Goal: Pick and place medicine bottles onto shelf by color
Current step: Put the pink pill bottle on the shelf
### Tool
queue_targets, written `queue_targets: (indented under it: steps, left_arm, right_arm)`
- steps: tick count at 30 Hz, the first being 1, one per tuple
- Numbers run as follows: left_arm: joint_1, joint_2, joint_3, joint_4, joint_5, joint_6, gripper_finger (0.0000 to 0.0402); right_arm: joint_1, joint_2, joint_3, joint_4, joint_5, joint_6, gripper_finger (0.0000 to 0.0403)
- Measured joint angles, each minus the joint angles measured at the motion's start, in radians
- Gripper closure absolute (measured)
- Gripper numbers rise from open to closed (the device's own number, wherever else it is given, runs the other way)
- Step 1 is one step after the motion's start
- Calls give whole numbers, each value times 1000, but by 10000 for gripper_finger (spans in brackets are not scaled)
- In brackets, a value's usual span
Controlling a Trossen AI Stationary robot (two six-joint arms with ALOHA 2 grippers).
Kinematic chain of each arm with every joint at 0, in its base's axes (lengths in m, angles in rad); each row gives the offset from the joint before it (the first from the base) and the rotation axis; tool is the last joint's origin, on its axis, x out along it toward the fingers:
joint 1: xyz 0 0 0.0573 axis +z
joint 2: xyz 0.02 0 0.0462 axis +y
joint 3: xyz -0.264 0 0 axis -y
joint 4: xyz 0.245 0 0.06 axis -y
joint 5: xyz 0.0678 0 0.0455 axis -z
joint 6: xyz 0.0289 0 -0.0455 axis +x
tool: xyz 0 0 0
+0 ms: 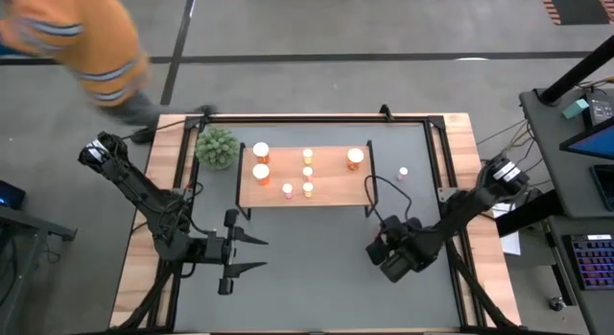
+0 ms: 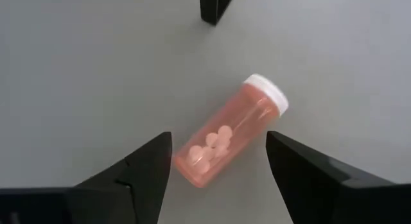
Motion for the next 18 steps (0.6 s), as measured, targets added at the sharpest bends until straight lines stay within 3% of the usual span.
queue_targets:
  steps: [7,18]
  left_arm:
    - [0,0,1,0,0,-4,219]
    - [0,0,4,1,0,-4,219]
  right_arm:
    - [-4,69,5,14,-8,-25,191]
    - [-4,32,3,1,-26,-83,298]
